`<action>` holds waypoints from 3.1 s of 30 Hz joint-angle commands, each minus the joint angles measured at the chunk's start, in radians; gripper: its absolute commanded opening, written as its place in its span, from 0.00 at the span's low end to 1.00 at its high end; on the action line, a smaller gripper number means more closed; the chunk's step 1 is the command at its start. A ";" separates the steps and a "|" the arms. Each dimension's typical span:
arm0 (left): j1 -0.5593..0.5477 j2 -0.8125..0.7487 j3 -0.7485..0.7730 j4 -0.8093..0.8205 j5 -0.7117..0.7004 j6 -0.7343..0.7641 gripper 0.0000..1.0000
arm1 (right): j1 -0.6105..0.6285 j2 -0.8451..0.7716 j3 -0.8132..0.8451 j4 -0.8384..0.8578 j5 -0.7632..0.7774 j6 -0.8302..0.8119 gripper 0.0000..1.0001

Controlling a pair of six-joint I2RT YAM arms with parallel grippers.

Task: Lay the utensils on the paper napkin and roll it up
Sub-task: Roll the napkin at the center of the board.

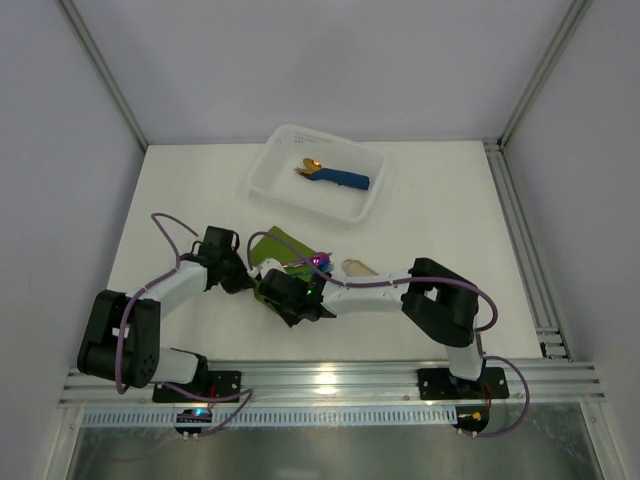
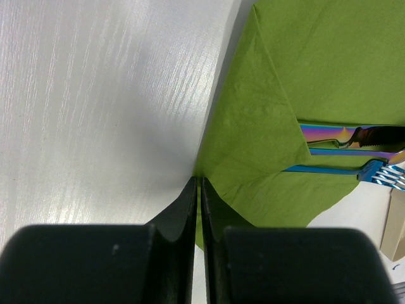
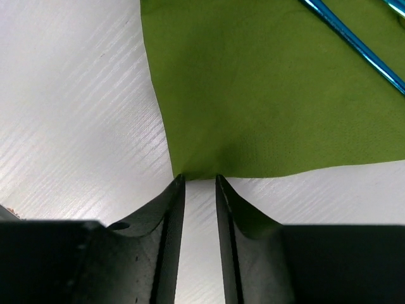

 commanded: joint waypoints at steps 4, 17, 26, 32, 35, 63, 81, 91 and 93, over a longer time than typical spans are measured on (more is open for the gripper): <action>0.005 -0.022 -0.010 -0.004 0.006 0.006 0.05 | 0.004 -0.049 -0.001 0.024 -0.004 0.032 0.32; 0.005 -0.021 -0.010 -0.003 0.009 0.008 0.05 | 0.004 -0.048 0.019 0.028 -0.030 0.015 0.39; 0.005 -0.024 -0.013 -0.001 0.012 0.006 0.05 | 0.014 0.004 0.073 -0.035 -0.003 -0.002 0.41; 0.005 -0.033 -0.013 -0.007 0.010 0.005 0.05 | 0.017 0.024 0.076 -0.036 -0.013 -0.003 0.36; 0.005 -0.031 -0.014 -0.007 0.012 0.006 0.06 | 0.020 0.038 0.074 -0.038 -0.007 0.000 0.36; 0.005 -0.039 -0.016 -0.010 0.009 0.005 0.06 | 0.020 0.041 0.085 -0.045 0.096 0.008 0.04; 0.005 -0.050 0.009 -0.035 0.012 0.012 0.05 | -0.038 -0.025 0.133 -0.022 0.036 -0.052 0.04; 0.005 -0.048 0.075 -0.070 0.000 0.025 0.06 | -0.038 -0.051 0.067 0.005 -0.018 -0.029 0.04; 0.005 -0.045 0.082 -0.073 -0.011 0.028 0.06 | -0.038 -0.059 0.050 0.013 -0.027 -0.020 0.04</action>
